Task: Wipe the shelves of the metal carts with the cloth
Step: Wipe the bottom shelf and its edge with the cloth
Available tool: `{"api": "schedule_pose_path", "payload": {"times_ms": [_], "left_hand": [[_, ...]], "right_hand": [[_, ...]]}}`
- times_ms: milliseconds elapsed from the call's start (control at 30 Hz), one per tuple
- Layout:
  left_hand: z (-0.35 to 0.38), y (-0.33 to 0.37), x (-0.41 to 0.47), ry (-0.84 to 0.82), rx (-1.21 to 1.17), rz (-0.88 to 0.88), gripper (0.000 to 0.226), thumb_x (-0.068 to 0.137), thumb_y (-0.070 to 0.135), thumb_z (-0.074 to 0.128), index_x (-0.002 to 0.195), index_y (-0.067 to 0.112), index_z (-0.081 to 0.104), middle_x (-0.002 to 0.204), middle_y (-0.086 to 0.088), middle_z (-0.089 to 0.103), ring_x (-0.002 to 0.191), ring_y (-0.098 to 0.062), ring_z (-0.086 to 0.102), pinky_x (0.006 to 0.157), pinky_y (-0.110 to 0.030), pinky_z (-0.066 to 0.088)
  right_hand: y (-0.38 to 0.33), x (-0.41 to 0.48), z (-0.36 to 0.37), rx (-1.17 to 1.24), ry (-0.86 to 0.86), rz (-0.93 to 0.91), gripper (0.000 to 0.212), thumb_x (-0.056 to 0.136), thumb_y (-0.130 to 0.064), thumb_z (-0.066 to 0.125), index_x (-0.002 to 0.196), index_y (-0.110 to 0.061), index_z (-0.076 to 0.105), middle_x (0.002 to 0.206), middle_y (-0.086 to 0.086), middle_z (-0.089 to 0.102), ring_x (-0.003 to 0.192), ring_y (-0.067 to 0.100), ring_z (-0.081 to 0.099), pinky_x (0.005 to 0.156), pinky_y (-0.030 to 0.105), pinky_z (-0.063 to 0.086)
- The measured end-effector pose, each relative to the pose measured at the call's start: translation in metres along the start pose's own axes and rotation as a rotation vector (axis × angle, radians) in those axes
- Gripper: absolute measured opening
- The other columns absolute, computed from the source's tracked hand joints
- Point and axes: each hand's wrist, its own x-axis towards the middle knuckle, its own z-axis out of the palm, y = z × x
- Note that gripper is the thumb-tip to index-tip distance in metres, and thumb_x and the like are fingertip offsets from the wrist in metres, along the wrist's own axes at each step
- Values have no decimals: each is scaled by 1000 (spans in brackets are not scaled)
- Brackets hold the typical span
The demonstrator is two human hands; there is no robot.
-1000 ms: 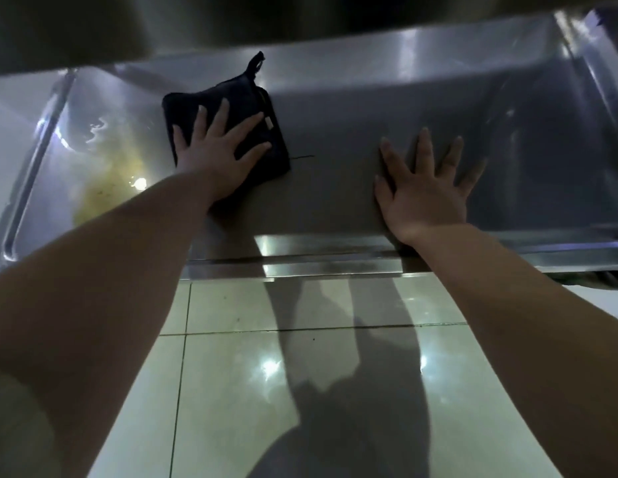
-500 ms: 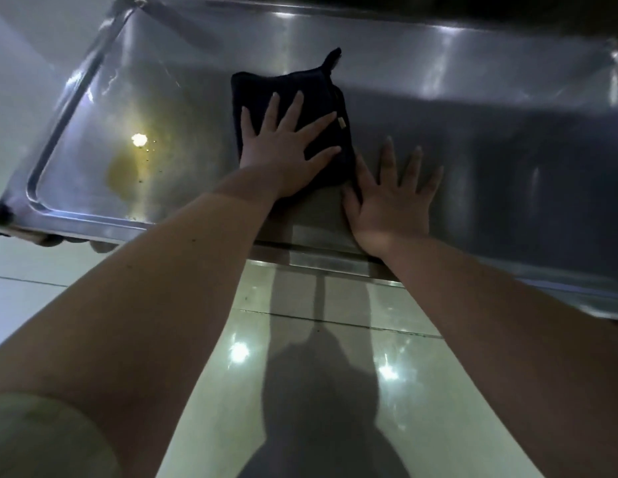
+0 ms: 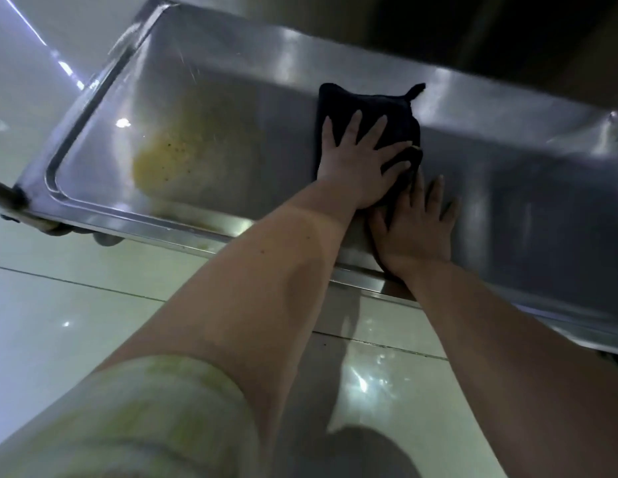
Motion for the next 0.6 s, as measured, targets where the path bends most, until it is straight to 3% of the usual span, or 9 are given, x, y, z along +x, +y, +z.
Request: {"api": "schedule_pose_path", "payload": {"times_ms": [133, 300, 433, 600], "left_hand": [[-6, -51, -10, 26, 14, 10, 60, 90, 74, 15, 147, 57, 11, 164, 10, -1, 150, -25, -7, 115, -60, -7], [-16, -153, -36, 44, 5, -258, 59, 88, 77, 17, 145, 60, 13, 163, 11, 0, 150, -26, -5, 115, -60, -5], [-16, -158, -42, 27, 33, -261, 57, 91, 74, 18, 145, 59, 11, 163, 10, -4, 150, -27, -8, 115, -62, -7], [-18, -156, -43, 49, 7, -246, 61, 88, 78, 19, 146, 59, 12, 164, 9, -3, 150, -26, -9, 114, -62, -8]], "right_hand": [[2, 0, 0, 33, 20, -14, 77, 93, -63, 12, 156, -20, 0, 164, -1, -7, 149, 34, -12, 117, 59, -6], [-4, -5, -3, 68, 57, 10, 71, 94, -63, 20, 156, -33, 3, 164, -4, -3, 149, 36, -8, 118, 56, 0], [-37, -5, -9, 84, -11, 108, 63, 97, -60, 19, 153, -42, -4, 164, 0, -10, 146, 44, -13, 113, 66, -7], [-107, -4, -9, 38, -36, -160, 62, 96, -64, 15, 151, -45, -6, 162, -6, -18, 143, 47, -22, 110, 68, -11]]}}
